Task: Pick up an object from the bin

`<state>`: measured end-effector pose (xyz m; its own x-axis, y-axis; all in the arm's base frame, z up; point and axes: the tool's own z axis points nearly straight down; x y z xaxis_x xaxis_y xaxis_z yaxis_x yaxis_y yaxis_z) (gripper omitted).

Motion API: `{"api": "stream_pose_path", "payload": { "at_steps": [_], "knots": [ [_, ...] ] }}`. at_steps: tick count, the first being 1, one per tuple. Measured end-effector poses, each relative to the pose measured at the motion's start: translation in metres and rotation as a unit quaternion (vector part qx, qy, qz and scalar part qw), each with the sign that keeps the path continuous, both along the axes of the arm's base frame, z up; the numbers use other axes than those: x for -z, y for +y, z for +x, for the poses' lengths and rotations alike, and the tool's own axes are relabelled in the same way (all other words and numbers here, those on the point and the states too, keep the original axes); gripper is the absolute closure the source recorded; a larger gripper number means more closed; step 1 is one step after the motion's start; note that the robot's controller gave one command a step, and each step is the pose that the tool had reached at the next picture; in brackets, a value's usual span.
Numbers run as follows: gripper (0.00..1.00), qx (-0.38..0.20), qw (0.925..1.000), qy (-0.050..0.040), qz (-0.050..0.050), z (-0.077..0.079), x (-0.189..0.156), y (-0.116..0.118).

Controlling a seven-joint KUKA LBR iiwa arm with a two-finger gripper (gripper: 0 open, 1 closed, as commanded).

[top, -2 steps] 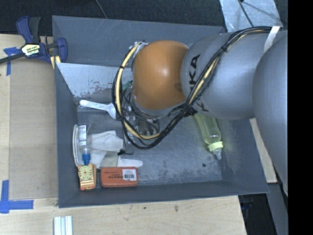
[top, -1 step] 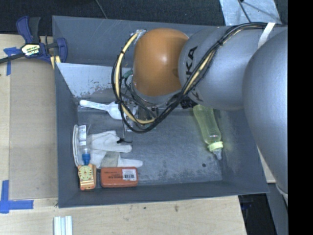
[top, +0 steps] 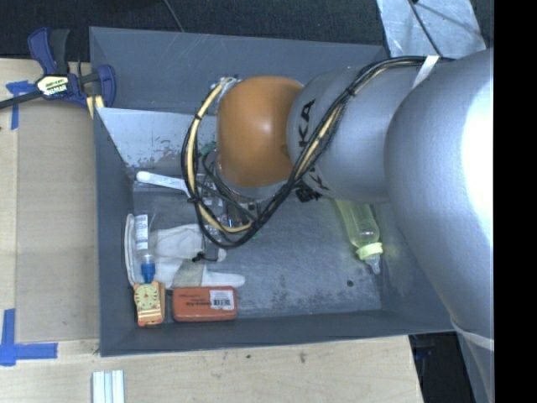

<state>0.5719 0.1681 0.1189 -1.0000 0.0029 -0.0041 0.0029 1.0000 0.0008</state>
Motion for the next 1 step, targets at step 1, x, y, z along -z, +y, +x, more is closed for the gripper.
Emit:
{"api": "stream_pose_path", "payload": {
  "at_steps": [1],
  "knots": [
    [0.00, 0.003, 1.0000, 0.0008, 0.000, 0.0158, 0.0462, -0.0047]
  ]
}}
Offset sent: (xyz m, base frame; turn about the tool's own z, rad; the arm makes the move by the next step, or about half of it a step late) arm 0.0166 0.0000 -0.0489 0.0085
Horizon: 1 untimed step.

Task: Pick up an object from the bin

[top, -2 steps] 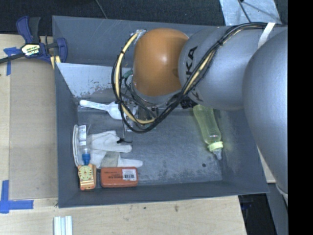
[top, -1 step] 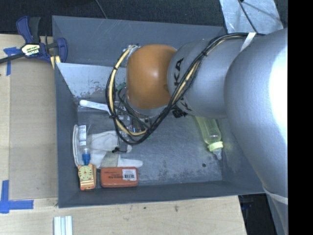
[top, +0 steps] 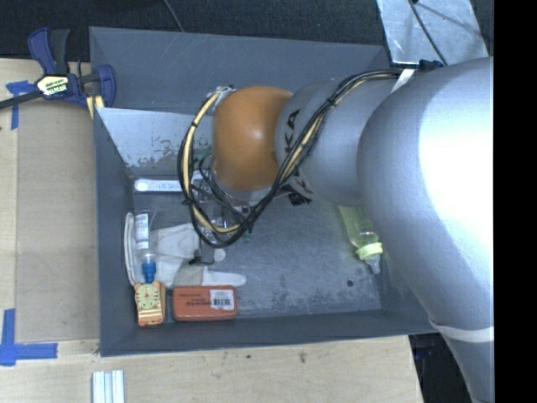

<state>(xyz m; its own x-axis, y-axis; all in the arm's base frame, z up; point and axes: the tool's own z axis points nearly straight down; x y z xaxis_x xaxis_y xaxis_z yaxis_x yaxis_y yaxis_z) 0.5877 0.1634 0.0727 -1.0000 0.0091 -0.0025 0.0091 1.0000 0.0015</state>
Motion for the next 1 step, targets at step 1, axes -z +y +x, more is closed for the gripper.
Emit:
{"api": "stream_pose_path", "payload": {
  "at_steps": [1],
  "knots": [
    [1.00, 0.002, 1.0000, -0.0015, -0.001, 0.0034, -0.0002, 0.0032]
  ]
}}
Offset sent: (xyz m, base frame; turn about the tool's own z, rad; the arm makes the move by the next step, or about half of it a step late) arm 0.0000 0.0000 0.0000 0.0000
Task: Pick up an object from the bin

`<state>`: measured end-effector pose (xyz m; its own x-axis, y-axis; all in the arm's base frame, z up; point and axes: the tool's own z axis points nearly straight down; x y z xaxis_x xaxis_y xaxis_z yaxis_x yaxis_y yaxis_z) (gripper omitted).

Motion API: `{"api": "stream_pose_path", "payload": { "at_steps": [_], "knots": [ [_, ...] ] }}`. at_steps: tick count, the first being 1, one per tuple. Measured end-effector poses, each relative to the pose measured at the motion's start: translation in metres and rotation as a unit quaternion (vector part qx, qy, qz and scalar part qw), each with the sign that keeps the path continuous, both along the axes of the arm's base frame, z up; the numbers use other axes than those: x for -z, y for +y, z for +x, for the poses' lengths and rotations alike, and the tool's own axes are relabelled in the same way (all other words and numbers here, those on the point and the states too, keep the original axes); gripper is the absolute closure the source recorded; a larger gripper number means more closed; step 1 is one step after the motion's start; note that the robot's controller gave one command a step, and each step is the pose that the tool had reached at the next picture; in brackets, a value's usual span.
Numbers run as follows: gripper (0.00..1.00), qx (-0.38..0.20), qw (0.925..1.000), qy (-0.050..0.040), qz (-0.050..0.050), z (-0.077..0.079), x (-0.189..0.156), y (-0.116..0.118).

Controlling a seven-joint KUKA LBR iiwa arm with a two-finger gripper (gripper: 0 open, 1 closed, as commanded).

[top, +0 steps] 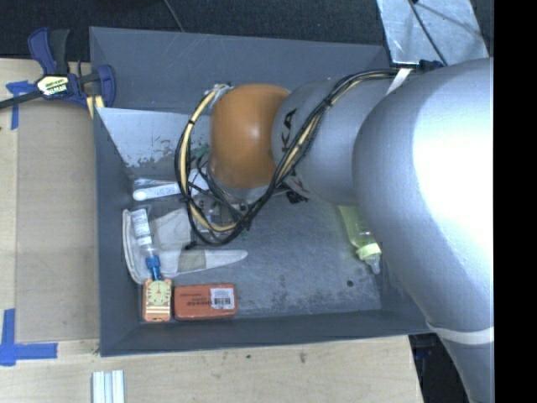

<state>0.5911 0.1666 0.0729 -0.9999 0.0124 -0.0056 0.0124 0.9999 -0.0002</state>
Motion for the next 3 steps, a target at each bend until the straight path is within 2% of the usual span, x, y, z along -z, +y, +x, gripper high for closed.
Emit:
{"api": "stream_pose_path", "payload": {
  "at_steps": [3],
  "knots": [
    [1.00, 0.000, 1.0000, 0.0013, 0.000, -0.001, -0.013, 0.000]
  ]
}}
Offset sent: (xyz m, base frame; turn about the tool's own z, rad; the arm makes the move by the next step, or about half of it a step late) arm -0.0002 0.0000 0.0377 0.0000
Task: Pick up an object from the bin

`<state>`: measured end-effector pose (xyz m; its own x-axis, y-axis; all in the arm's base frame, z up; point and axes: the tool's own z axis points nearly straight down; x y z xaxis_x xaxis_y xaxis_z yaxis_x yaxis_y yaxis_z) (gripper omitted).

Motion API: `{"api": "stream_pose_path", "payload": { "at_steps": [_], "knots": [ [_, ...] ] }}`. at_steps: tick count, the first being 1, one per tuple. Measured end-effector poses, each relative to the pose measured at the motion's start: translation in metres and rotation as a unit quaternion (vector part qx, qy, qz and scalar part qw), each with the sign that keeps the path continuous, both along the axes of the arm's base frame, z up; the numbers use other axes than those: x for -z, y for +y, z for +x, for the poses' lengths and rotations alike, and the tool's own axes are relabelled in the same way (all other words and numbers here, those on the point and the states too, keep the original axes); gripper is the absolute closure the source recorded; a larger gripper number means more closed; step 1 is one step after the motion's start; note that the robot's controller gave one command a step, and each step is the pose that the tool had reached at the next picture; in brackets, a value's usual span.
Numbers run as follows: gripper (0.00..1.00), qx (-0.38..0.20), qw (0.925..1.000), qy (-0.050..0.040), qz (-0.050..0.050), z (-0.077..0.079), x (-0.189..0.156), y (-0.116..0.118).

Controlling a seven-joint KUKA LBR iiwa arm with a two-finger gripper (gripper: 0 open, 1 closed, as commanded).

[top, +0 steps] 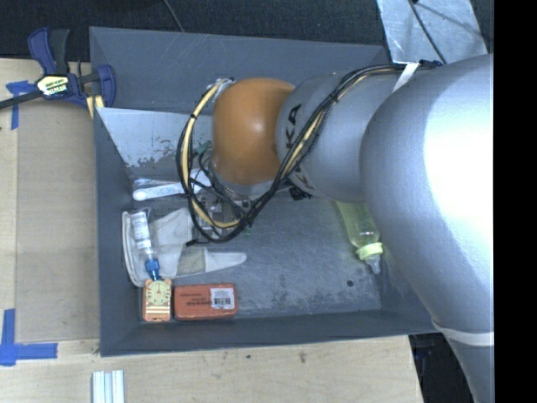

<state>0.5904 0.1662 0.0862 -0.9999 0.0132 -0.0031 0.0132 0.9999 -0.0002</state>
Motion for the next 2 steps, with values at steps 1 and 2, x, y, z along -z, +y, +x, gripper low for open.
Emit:
{"api": "stream_pose_path", "payload": {
  "at_steps": [1, 2],
  "knots": [
    [1.00, 0.000, 1.0000, -0.0010, 0.001, 0.0007, -0.0062, 0.0002],
    [1.00, 0.000, 1.0000, 0.0011, 0.000, -0.0003, -0.0123, -0.0002]
  ]
}}
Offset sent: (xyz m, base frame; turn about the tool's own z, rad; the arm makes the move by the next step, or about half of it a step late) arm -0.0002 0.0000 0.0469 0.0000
